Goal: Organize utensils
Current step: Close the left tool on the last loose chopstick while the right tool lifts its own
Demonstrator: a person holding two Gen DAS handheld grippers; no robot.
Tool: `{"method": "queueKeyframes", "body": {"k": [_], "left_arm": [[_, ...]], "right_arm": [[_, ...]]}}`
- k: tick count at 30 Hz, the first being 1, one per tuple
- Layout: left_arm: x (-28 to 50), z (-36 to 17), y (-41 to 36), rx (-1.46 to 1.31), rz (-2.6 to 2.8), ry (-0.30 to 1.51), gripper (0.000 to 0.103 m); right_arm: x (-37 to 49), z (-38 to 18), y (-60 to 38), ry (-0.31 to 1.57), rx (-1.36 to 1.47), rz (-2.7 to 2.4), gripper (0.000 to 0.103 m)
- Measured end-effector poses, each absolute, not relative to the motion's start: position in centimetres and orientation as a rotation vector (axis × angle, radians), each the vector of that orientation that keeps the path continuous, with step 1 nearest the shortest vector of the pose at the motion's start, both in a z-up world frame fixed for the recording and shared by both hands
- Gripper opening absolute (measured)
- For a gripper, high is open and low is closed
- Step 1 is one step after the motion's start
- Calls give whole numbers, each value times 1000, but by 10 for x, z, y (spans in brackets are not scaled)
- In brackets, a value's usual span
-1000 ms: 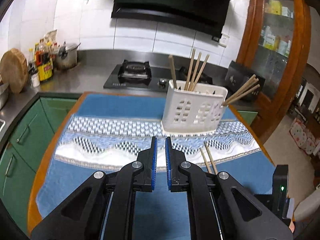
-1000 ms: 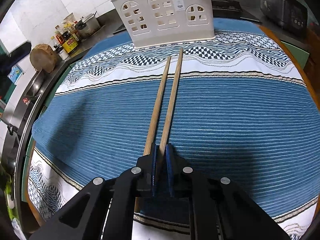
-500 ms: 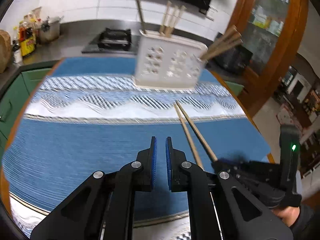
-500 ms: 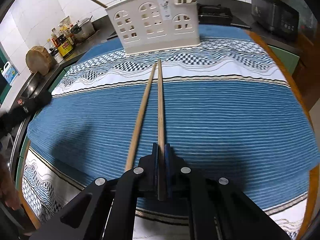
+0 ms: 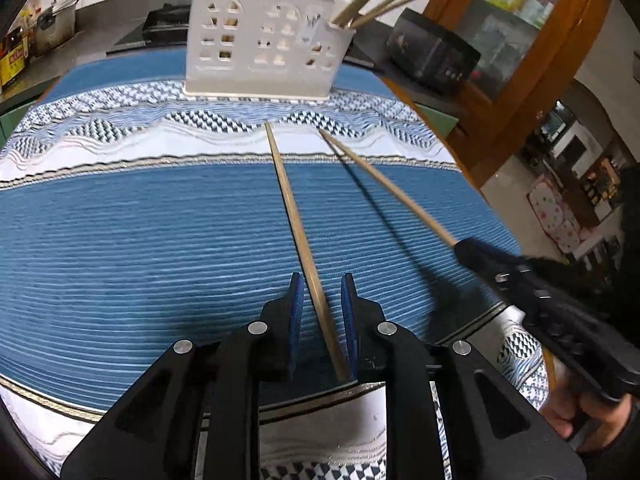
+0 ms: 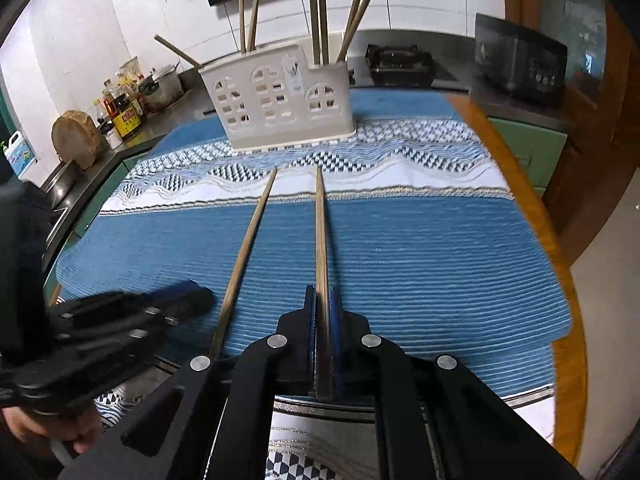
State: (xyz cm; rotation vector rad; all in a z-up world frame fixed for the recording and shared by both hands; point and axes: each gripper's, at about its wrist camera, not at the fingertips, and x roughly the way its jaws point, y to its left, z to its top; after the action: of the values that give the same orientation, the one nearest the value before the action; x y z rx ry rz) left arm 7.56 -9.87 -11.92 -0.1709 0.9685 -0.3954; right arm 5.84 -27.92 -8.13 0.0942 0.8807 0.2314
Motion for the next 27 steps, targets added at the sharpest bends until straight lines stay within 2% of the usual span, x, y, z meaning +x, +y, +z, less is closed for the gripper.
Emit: {"method": "queueKeyframes", "body": {"k": [13,20,27], "left_arm": [[86,-139,-120,-141,-325,1003,19],[85,-137,-123,-64,-295,986,8],[82,-115,-101,-58,-345,946,7]], "right_arm": [[54,-68,-277,844,98,245,7],[53,-61,-278,827,92,244,7],[52,-42,-283,785,86,246,7]]}}
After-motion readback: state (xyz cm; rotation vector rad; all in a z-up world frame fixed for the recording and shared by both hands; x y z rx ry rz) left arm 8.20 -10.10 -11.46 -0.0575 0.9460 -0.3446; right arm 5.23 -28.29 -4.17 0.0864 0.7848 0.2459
